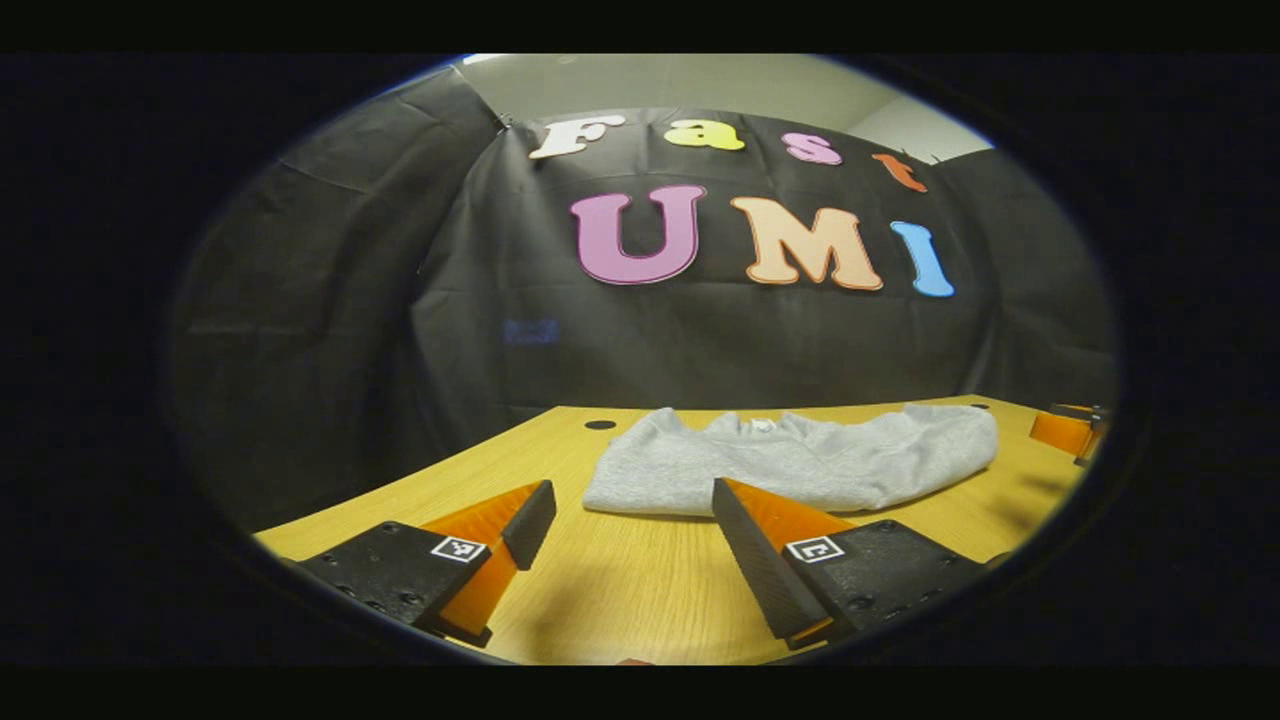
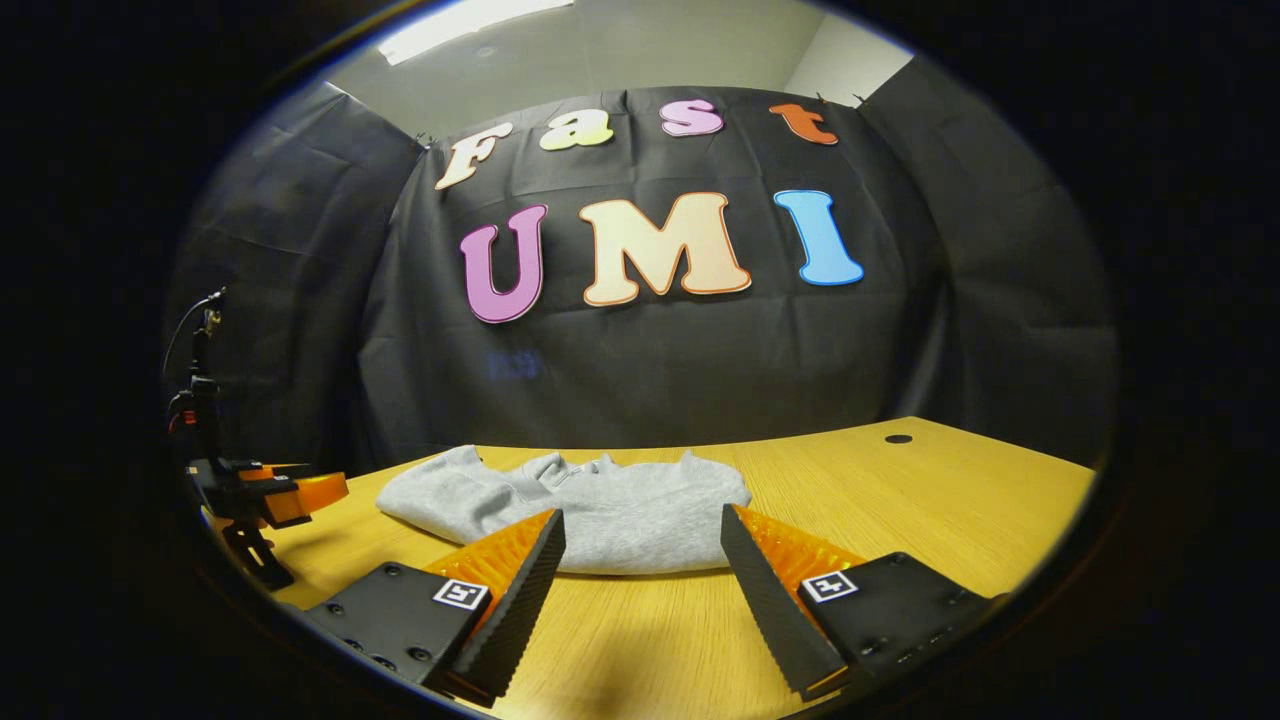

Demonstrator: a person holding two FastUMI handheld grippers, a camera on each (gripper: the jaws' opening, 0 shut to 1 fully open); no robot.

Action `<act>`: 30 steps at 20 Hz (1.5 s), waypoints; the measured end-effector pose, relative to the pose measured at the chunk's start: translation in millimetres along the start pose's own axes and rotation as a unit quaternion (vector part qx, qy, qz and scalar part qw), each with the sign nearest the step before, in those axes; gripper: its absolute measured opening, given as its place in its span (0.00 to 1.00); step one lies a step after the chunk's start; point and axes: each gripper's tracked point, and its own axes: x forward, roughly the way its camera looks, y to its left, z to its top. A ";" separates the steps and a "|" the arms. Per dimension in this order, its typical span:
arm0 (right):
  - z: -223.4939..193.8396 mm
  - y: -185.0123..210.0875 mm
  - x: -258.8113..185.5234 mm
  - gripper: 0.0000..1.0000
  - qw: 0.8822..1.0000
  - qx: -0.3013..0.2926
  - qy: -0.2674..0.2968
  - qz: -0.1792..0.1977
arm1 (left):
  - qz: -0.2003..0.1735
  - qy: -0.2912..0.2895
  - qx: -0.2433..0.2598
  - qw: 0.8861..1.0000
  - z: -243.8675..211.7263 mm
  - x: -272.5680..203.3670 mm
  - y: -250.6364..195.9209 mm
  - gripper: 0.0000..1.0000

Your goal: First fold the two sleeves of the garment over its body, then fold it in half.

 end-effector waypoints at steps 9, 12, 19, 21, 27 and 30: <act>-8.9 -2.0 4.8 0.97 1.000 0.003 0.005 -0.005 | 0.003 -0.032 0.007 0.999 9.8 -3.6 0.1 0.93; -6.5 -3.2 5.5 0.97 1.000 0.004 0.001 -0.007 | 0.003 -0.032 0.006 0.999 9.5 -3.4 1.0 0.93; -0.1 -3.2 2.8 0.97 1.000 -0.012 -0.018 -0.014 | 0.000 -0.033 0.007 0.999 10.4 -4.4 0.0 0.93; -1.3 1.2 3.1 0.97 0.999 -0.026 -0.016 -0.012 | 0.003 -0.032 0.007 0.999 10.6 -5.5 0.4 0.93; -0.5 0.7 4.1 0.97 0.999 -0.027 -0.017 -0.014 | 0.005 -0.033 0.006 0.999 10.8 -6.5 2.0 0.93; 0.2 -0.1 3.7 0.97 0.999 -0.028 -0.017 -0.015 | 0.005 -0.033 0.006 0.999 11.4 -5.9 2.1 0.93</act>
